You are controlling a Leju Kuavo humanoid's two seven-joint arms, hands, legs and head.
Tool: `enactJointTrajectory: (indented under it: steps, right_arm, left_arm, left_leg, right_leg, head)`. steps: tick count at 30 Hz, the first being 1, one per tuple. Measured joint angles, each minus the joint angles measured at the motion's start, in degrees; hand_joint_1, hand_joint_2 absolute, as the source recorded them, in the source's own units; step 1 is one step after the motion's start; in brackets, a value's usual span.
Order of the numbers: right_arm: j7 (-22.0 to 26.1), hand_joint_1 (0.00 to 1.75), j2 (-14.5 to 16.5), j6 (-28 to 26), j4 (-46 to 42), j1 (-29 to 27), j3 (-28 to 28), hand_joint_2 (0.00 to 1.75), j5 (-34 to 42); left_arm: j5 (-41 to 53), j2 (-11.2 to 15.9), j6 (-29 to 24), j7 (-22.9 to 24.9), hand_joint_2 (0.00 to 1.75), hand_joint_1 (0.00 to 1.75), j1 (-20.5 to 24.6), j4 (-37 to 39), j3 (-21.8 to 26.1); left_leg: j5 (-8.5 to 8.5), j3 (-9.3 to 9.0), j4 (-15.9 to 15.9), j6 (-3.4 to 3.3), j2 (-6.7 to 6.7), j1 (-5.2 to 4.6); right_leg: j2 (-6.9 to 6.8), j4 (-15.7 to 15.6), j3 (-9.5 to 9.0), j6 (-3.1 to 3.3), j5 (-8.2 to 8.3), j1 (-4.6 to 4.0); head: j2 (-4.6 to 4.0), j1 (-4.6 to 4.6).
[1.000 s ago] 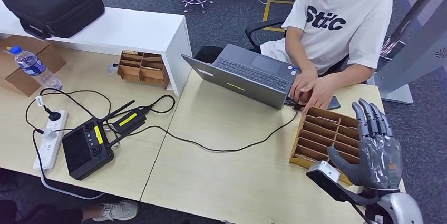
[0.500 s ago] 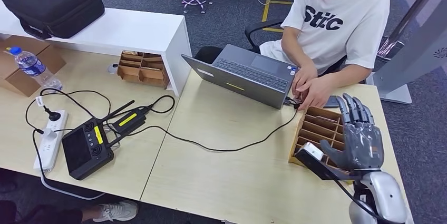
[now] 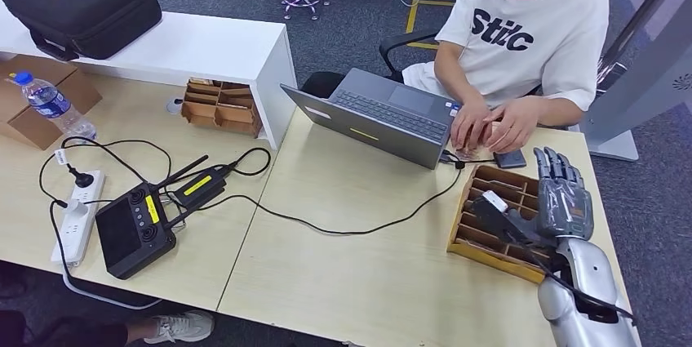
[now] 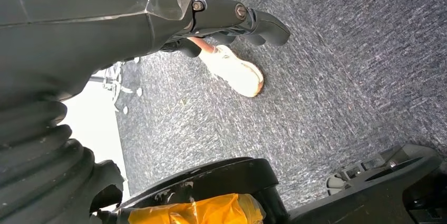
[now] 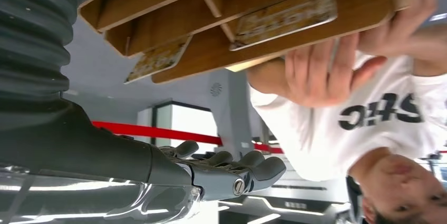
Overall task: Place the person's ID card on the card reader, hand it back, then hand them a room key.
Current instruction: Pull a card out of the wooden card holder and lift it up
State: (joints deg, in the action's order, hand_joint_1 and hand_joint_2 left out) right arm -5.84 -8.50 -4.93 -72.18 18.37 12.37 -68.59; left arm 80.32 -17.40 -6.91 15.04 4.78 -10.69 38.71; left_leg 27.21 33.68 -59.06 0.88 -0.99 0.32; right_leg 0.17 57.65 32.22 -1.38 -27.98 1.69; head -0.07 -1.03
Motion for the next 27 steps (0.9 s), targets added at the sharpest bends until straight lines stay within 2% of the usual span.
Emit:
enactJointTrajectory:
  steps: [17,27]
  right_arm:
    - [1.5,0.0,-0.3,-1.7,4.1,-0.4,-7.4,1.75,-0.6]
    - [1.8,0.0,-0.3,-1.8,4.2,-0.5,-9.0,1.75,-1.0]
  left_arm:
    - [0.3,0.0,0.0,0.0,1.75,0.0,0.0,0.0,0.0]
    - [0.5,0.0,0.0,0.0,1.75,0.0,0.0,0.0,0.0]
  left_leg:
    - [0.0,-0.04,0.0,0.0,0.03,0.0]
    - [0.0,-0.06,0.0,0.0,0.03,0.0]
  right_leg:
    - [0.02,0.0,-0.06,0.0,0.01,0.0]
    - [0.02,0.0,-0.06,-0.01,0.01,0.0]
  head:
    - [0.0,0.0]
    - [0.0,0.0]
